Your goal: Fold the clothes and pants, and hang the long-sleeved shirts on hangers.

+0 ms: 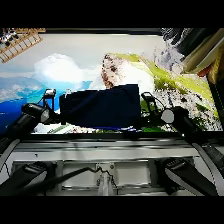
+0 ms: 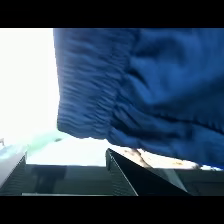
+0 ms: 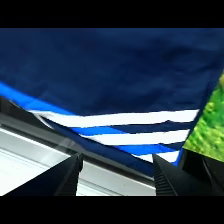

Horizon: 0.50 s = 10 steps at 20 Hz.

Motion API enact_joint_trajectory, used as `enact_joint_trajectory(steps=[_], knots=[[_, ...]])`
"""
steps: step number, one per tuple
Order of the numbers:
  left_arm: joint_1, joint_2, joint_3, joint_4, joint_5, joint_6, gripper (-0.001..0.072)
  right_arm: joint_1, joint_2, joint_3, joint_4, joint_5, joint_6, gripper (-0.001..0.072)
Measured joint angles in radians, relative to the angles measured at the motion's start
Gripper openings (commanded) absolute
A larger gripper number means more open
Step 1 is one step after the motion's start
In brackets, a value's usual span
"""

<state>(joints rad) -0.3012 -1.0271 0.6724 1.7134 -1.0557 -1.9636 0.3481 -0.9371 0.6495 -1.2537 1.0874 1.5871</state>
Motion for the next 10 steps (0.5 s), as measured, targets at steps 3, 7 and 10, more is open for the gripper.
enact_joint_trajectory(steps=[3, 7, 10], knots=[[0.002, 0.010, 0.026, 0.050, -0.042, 0.004, 0.0541, -0.016, 0.017, 0.015, -0.050, -0.026, 0.036, 0.0597], [0.003, 0.052, 0.101, 0.026, -0.021, 0.017, 0.0541, -0.227, -0.005, 0.035, -0.071, -0.109, 0.069, 0.0589], [0.003, 0.069, 0.163, -0.137, 0.021, 0.122, 0.0541, -0.482, -0.101, 0.041, 0.135, -0.100, -0.108, 0.0588]])
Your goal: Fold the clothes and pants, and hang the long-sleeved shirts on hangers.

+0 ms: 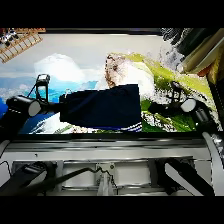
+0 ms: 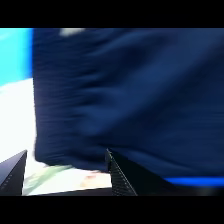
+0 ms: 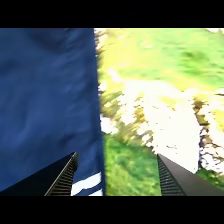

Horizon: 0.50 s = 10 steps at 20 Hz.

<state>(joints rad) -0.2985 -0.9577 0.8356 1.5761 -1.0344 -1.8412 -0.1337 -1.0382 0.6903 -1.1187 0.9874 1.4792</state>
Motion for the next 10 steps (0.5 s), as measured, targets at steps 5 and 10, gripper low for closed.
enact_joint_trajectory(steps=[5, 10], knots=[[0.000, 0.004, 0.048, -0.300, 0.061, 0.172, 0.0540, -0.230, -0.220, 0.003, 0.364, 0.090, -0.281, 0.0575], [0.000, -0.010, 0.058, -0.422, 0.093, 0.241, 0.0541, -0.188, -0.366, 0.012, 0.521, 0.081, -0.367, 0.0575]])
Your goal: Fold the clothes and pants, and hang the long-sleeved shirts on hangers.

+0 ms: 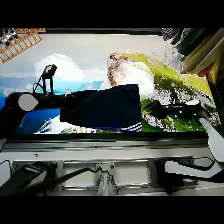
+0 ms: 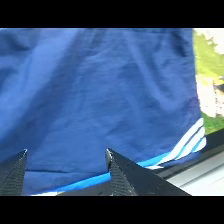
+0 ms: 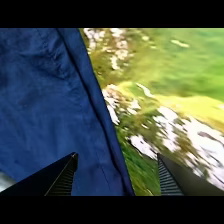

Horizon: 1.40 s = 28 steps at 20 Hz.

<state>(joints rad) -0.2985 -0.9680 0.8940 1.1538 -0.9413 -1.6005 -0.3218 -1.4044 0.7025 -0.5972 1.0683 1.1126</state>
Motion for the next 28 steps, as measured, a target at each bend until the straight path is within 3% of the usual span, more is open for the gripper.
enact_joint_trajectory(steps=[3, 5, 7, 9, 10, 13, 16, 21, 28], knots=[[0.000, -0.003, 0.003, -0.034, 0.022, 0.021, 0.0535, 0.077, -0.077, 0.042, 0.049, -0.002, -0.001, 0.0567], [0.000, -0.004, 0.007, -0.077, 0.040, 0.053, 0.0427, 0.139, -0.123, 0.080, 0.054, -0.022, 0.023, 0.0496], [0.000, -0.008, 0.014, -0.123, 0.061, 0.092, 0.0285, 0.199, -0.159, 0.118, 0.055, -0.042, 0.035, 0.0309], [-0.001, -0.023, 0.026, -0.152, 0.089, 0.126, -0.0002, 0.250, -0.182, 0.148, 0.043, -0.059, 0.043, 0.0061], [-0.002, -0.037, 0.033, -0.160, 0.107, 0.139, 0.0003, 0.265, -0.187, 0.156, 0.037, -0.062, 0.050, 0.0017], [-0.029, -0.123, 0.082, -0.177, 0.154, 0.162, 0.0002, 0.277, -0.168, 0.171, -0.002, -0.024, 0.063, 0.0017], [-0.096, -0.285, 0.182, -0.183, 0.080, 0.164, 0.0002, 0.253, -0.091, 0.178, -0.068, 0.042, 0.114, 0.0016], [-0.240, -0.573, 0.365, -0.189, -0.100, 0.098, 0.0002, 0.179, 0.132, 0.182, -0.203, 0.162, 0.209, 0.0014], [-0.459, -0.837, 0.558, -0.196, -0.130, -0.007, 0.0002, 0.148, 0.459, 0.190, -0.287, 0.336, 0.257, 0.0014]])
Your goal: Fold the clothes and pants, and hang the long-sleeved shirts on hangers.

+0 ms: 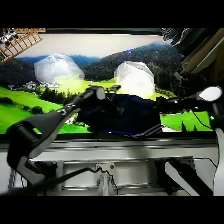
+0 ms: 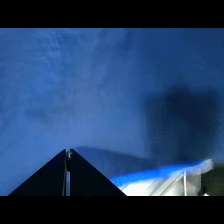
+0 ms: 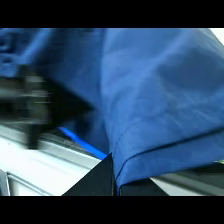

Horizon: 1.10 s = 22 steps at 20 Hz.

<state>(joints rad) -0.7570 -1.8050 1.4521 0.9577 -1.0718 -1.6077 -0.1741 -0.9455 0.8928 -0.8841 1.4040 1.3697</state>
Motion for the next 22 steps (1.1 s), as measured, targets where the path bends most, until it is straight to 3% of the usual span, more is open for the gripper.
enact_joint_trajectory(steps=[6, 10, 16, 22], knots=[[-0.103, -0.132, 0.145, -0.069, 0.003, -0.037, 0.0003, -0.003, 0.114, 0.093, -0.042, 0.075, 0.026, 0.0014], [-0.052, -0.081, 0.175, -0.116, -0.049, 0.023, 0.0003, -0.003, 0.124, 0.133, -0.097, 0.090, 0.029, 0.0014], [0.182, 0.244, 0.143, 0.004, -0.129, 0.112, 0.0003, 0.068, 0.093, 0.147, -0.144, 0.080, 0.060, 0.0014], [0.365, 0.689, -0.174, 0.103, -0.173, 0.108, 0.0003, 0.422, -0.090, 0.237, -0.254, -0.042, 0.186, 0.0014]])
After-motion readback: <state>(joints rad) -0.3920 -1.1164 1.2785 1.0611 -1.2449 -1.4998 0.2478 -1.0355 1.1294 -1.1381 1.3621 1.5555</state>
